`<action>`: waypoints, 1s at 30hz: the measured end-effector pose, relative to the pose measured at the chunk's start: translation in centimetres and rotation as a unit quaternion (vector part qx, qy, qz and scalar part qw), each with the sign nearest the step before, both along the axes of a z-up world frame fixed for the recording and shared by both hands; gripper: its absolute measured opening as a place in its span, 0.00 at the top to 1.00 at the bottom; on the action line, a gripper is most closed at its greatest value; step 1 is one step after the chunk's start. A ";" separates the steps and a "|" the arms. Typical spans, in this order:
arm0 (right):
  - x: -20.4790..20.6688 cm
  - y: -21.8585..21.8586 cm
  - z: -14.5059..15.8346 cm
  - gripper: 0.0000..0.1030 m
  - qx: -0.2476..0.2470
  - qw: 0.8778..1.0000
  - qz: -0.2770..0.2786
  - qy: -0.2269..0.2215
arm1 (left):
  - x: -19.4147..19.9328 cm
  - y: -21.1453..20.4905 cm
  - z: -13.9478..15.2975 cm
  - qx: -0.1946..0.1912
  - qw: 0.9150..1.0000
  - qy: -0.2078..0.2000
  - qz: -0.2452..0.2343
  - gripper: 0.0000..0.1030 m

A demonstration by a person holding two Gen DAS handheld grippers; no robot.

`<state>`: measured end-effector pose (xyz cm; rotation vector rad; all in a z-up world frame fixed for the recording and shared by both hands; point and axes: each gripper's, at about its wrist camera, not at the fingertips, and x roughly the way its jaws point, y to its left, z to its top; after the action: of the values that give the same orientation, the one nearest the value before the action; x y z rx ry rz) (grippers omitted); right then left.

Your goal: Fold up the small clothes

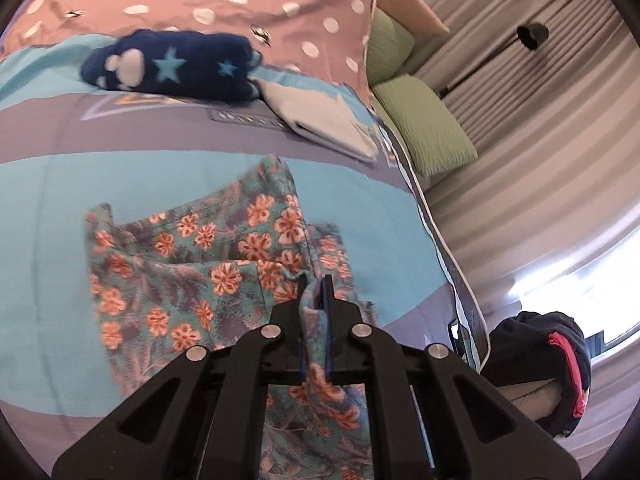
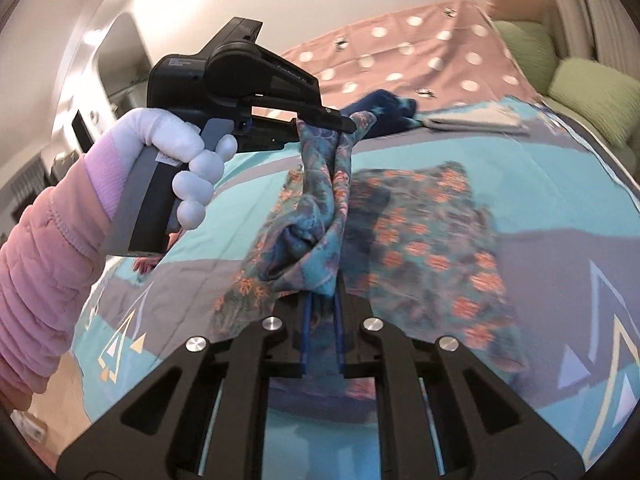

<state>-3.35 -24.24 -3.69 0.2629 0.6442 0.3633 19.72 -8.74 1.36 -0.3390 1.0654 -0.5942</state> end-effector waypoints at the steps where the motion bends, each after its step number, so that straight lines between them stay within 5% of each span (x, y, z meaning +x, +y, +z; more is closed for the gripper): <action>1: -0.1 -0.8 -0.3 0.91 0.005 1.000 -0.008 0.005 | 0.2 -0.9 -0.2 0.004 1.000 0.003 -0.004 0.95; 16: -1.0 -7.5 -4.1 0.93 0.082 0.992 -0.062 0.070 | 0.9 -11.8 -4.0 0.083 0.994 0.024 -0.069 0.95; 25: -1.0 -8.7 -4.4 0.94 0.119 0.988 -0.065 0.080 | 1.1 -11.9 -4.1 0.031 0.996 0.018 -0.084 0.94; 29: -1.0 -9.7 -6.0 0.91 0.136 0.979 -0.085 0.125 | 0.2 -11.4 -2.3 0.015 0.996 -0.003 -0.087 0.56; 30: -1.3 -10.0 -6.4 0.91 0.141 0.977 -0.089 0.132 | -0.2 -10.9 -1.5 0.014 0.996 -0.014 -0.085 0.55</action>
<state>-4.65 -34.25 -10.05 0.6444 0.8242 0.2471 19.51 -19.67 -0.12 -0.2172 1.0806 -0.7329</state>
